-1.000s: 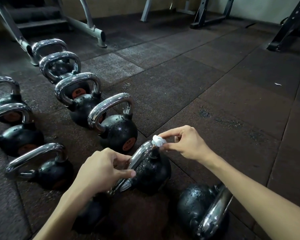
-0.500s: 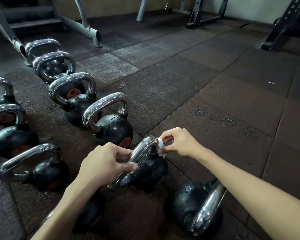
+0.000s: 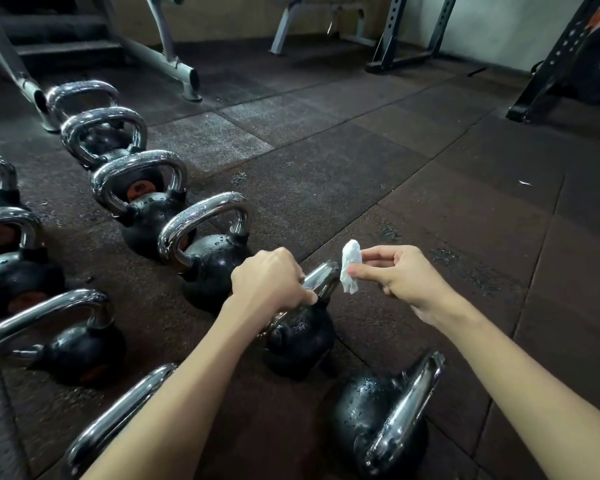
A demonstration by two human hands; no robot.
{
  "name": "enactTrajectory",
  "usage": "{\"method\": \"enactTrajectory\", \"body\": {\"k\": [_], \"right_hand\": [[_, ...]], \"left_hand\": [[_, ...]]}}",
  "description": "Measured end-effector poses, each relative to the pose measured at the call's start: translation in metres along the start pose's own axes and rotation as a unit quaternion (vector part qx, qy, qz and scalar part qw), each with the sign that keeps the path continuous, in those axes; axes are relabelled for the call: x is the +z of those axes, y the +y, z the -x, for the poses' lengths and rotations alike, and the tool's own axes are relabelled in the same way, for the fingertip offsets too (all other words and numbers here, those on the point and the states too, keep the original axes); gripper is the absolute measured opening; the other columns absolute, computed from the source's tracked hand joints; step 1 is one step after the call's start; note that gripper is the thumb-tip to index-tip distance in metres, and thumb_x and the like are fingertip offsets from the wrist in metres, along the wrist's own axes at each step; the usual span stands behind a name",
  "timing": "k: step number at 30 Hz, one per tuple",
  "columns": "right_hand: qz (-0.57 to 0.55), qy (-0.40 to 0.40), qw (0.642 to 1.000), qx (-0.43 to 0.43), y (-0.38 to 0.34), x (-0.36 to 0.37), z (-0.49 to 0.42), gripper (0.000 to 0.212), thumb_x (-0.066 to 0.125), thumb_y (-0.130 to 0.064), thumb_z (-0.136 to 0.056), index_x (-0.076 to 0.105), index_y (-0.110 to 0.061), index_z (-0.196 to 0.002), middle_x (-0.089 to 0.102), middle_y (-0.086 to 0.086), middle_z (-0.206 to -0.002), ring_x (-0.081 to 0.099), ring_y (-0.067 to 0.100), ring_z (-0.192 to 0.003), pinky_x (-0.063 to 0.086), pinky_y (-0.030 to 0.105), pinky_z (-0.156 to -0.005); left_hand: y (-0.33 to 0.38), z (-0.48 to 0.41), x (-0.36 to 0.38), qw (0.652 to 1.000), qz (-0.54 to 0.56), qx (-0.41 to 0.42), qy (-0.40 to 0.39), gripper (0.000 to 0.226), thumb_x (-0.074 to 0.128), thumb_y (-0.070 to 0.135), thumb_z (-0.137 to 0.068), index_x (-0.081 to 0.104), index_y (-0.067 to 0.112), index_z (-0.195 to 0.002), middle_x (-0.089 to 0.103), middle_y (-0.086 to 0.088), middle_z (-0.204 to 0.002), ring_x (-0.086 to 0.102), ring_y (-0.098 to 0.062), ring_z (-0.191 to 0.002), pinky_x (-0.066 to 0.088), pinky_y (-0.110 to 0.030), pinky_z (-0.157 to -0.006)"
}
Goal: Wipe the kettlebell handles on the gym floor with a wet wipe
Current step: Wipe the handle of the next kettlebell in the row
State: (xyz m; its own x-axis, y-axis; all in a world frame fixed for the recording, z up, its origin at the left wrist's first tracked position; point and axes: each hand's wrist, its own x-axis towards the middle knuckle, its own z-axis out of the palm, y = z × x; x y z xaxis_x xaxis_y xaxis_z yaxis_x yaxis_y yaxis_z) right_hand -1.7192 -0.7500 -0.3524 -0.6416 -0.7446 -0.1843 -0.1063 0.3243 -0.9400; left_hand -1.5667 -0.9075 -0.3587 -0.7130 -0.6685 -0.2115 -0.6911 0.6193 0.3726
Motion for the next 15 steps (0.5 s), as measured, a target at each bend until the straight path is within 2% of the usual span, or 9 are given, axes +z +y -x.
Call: {"method": "enactTrajectory", "body": {"k": [2, 4, 6, 8, 10, 13, 15], "right_hand": [[-0.049, -0.002, 0.998, 0.037, 0.002, 0.003, 0.005, 0.023, 0.088, -0.021, -0.077, 0.082, -0.015, -0.098, 0.079, -0.001, -0.082, 0.038, 0.008, -0.054, 0.029, 0.017, -0.047], [-0.052, -0.003, 0.998, 0.047, 0.0, 0.01, 0.008, 0.022, 0.087, -0.022, -0.077, 0.082, -0.014, -0.096, 0.077, -0.003, -0.079, 0.036, 0.006, -0.051, 0.028, 0.015, -0.045], [-0.057, -0.019, 0.997, 0.044, -0.004, 0.02, 0.009, 0.022, 0.087, -0.025, -0.075, 0.083, -0.016, -0.094, 0.077, 0.0, -0.081, 0.037, 0.004, -0.049, 0.027, 0.014, -0.043], [-0.058, -0.046, 0.997, 0.036, -0.008, 0.029, 0.009, 0.024, 0.087, -0.029, -0.072, 0.083, -0.017, -0.093, 0.077, 0.0, -0.082, 0.039, 0.0, -0.047, 0.027, 0.013, -0.043], [-0.057, -0.073, 0.995, 0.027, -0.01, 0.037, 0.008, 0.031, 0.088, -0.033, -0.067, 0.083, -0.017, -0.093, 0.076, -0.001, -0.081, 0.041, -0.001, -0.048, 0.028, 0.012, -0.044], [-0.079, -0.101, 0.991, 0.021, -0.016, 0.043, 0.008, 0.024, 0.086, -0.023, -0.072, 0.083, -0.011, -0.092, 0.077, 0.001, -0.082, 0.05, -0.001, -0.05, 0.033, 0.009, -0.044], [-0.08, -0.116, 0.99, 0.029, -0.018, 0.045, 0.007, 0.025, 0.085, -0.023, -0.072, 0.083, -0.011, -0.094, 0.076, 0.001, -0.078, 0.043, 0.001, -0.048, 0.03, 0.011, -0.043]], "left_hand": [[-0.01, 0.006, 0.002, 0.999, 0.02, 0.042, 0.022, 0.042, 0.082, 0.068, -0.071, 0.077, 0.046, -0.107, 0.077, 0.009, -0.095, 0.069, -0.016, -0.099, 0.05, -0.029, -0.076], [-0.017, 0.015, 0.005, 0.987, 0.061, 0.111, 0.099, 0.055, 0.084, 0.063, -0.071, 0.072, 0.049, -0.123, 0.077, 0.015, -0.109, 0.064, -0.012, -0.103, 0.049, -0.029, -0.084], [-0.021, 0.024, 0.003, 0.965, 0.138, 0.162, 0.157, 0.07, 0.085, 0.064, -0.067, 0.066, 0.048, -0.132, 0.072, 0.023, -0.106, 0.055, -0.005, -0.09, 0.041, -0.02, -0.078], [-0.023, 0.028, -0.001, 0.947, 0.197, 0.194, 0.164, 0.07, 0.083, 0.068, -0.062, 0.066, 0.052, -0.127, 0.069, 0.031, -0.098, 0.049, -0.002, -0.082, 0.036, -0.012, -0.071], [-0.027, 0.03, -0.003, 0.936, 0.213, 0.223, 0.168, 0.063, 0.084, 0.065, -0.063, 0.067, 0.055, -0.123, 0.071, 0.034, -0.102, 0.047, 0.0, -0.079, 0.036, -0.011, -0.068], [-0.034, 0.028, -0.004, 0.932, 0.205, 0.237, 0.181, 0.056, 0.086, 0.062, -0.065, 0.069, 0.056, -0.119, 0.076, 0.028, -0.101, 0.043, -0.001, -0.074, 0.033, -0.012, -0.065], [-0.037, 0.026, -0.007, 0.932, 0.199, 0.238, 0.187, 0.051, 0.084, 0.064, -0.066, 0.073, 0.054, -0.115, 0.077, 0.025, -0.095, 0.043, -0.002, -0.074, 0.032, -0.014, -0.064]]}}
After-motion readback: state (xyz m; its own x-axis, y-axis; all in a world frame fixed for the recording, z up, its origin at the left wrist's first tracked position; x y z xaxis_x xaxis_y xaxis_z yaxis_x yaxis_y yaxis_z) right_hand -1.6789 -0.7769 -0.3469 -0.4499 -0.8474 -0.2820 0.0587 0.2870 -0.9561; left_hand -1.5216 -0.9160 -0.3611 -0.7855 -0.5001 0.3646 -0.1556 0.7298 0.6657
